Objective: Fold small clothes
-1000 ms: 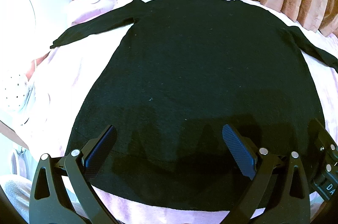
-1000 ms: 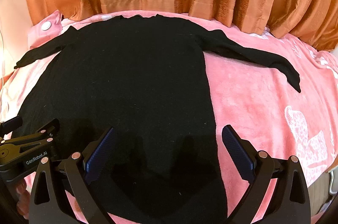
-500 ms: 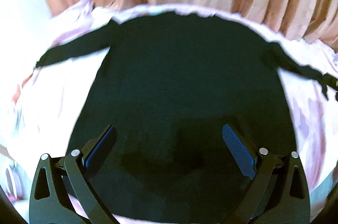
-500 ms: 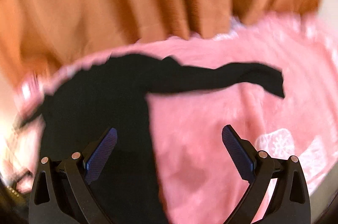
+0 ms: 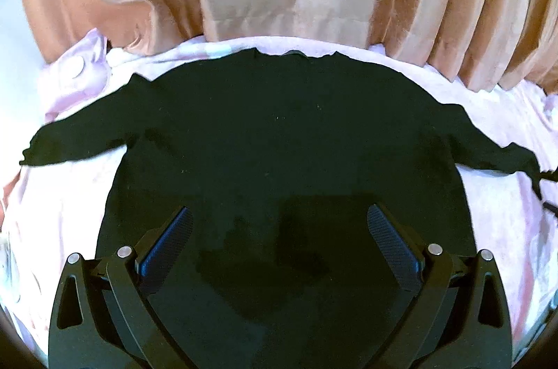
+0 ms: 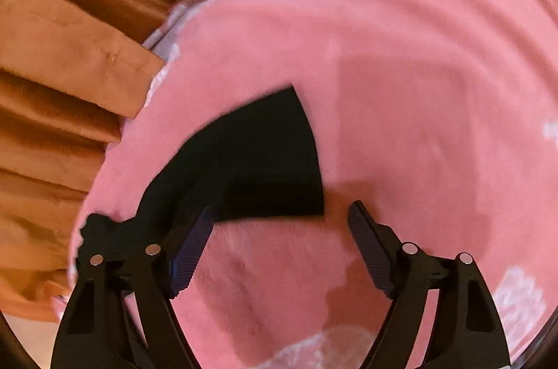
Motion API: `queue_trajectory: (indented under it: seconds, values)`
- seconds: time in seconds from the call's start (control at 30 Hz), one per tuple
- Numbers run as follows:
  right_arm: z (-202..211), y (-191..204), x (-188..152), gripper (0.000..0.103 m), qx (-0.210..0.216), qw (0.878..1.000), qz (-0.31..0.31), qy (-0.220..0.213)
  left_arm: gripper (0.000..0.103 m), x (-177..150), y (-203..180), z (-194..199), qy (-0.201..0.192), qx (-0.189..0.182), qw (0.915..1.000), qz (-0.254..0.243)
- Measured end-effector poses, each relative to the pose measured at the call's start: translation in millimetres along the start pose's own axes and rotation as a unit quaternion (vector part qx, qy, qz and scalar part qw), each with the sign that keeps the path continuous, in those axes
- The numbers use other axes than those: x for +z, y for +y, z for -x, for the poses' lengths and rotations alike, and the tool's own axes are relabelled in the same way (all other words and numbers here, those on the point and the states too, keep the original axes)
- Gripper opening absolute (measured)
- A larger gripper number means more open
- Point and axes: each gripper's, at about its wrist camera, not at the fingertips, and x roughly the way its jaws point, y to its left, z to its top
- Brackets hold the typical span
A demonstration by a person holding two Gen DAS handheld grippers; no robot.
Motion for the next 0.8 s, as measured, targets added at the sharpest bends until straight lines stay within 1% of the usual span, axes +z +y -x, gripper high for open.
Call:
queue_trajectory:
  seconds: [0.03, 0.07, 0.13, 0.17, 0.2, 0.23, 0.3, 0.37, 0.43, 0.5, 0.53, 0.6, 0.67, 0.73, 0.8]
  values:
    - [-0.9, 4.5, 0.1, 0.068, 0.002, 1.000, 0.009, -0.002, 0.098, 1.0, -3.0, -0.9, -0.002, 0.003, 1.0000, -0.005]
    - [-4.7, 10.1, -0.1, 0.063, 0.015, 1.000, 0.016, -0.002, 0.098, 1.4, -6.8, -2.1, -0.004, 0.004, 0.9999, -0.013]
    - [-12.9, 13.0, 0.9, 0.044, 0.023, 1.000, 0.010, 0.009, 0.098, 0.4, -10.9, -2.6, -0.007, 0.008, 0.9997, -0.021]
    - [-12.9, 16.5, 0.0, 0.036, 0.022, 1.000, 0.009, 0.003, 0.098, -0.8, -12.6, -2.6, -0.008, 0.009, 0.9996, -0.026]
    - [-13.2, 19.3, 0.8, 0.010, 0.028, 1.000, 0.010, 0.002, 0.098, -2.6, -14.3, -3.0, -0.009, 0.014, 0.9993, -0.034]
    - [-13.5, 20.8, 2.6, 0.005, 0.039, 0.999, 0.008, 0.004, 0.098, -4.1, -15.6, -3.6, -0.008, 0.019, 0.9990, -0.040]
    - [-2.4, 21.7, 10.1, 0.005, 0.050, 0.998, -0.014, -0.024, 0.098, -6.1, -15.8, -4.9, -0.005, 0.023, 0.9986, -0.048]
    - [24.7, 20.5, 18.3, 0.005, 0.064, 0.995, -0.035, -0.074, 0.098, -6.7, -13.9, -5.6, -0.004, 0.026, 0.9985, -0.048]
    - [62.0, 13.5, 26.9, 0.003, 0.072, 0.985, -0.060, -0.143, 0.098, -7.5, -11.0, -5.5, -0.003, 0.027, 0.9985, -0.048]
    - [84.2, 7.7, 31.5, 0.002, 0.072, 0.977, -0.076, -0.185, 0.098, -9.0, -6.0, -4.3, -0.003, 0.028, 0.9985, -0.047]
    - [92.1, 4.1, 33.4, 0.002, 0.073, 0.974, -0.082, -0.197, 0.098, -9.8, -3.5, -3.7, -0.003, 0.030, 0.9985, -0.047]
    - [97.4, 5.6, 34.7, 0.002, 0.074, 0.972, -0.082, -0.206, 0.098, -11.6, 2.5, -3.5, -0.001, 0.032, 0.9984, -0.046]
    - [96.4, 13.6, 31.7, 0.002, 0.081, 0.973, -0.078, -0.203, 0.098, -12.4, 8.4, -3.0, -0.001, 0.035, 0.9985, -0.043]
    - [94.7, 37.2, 29.1, 0.002, 0.097, 0.974, -0.056, -0.198, 0.098, -11.0, 15.5, -1.7, -0.001, 0.034, 0.9988, -0.034]
    - [100.5, 86.0, 18.9, 0.002, 0.143, 0.972, -0.005, -0.187, 0.098, -5.9, 21.3, 0.6, -0.002, 0.028, 0.9995, -0.018]
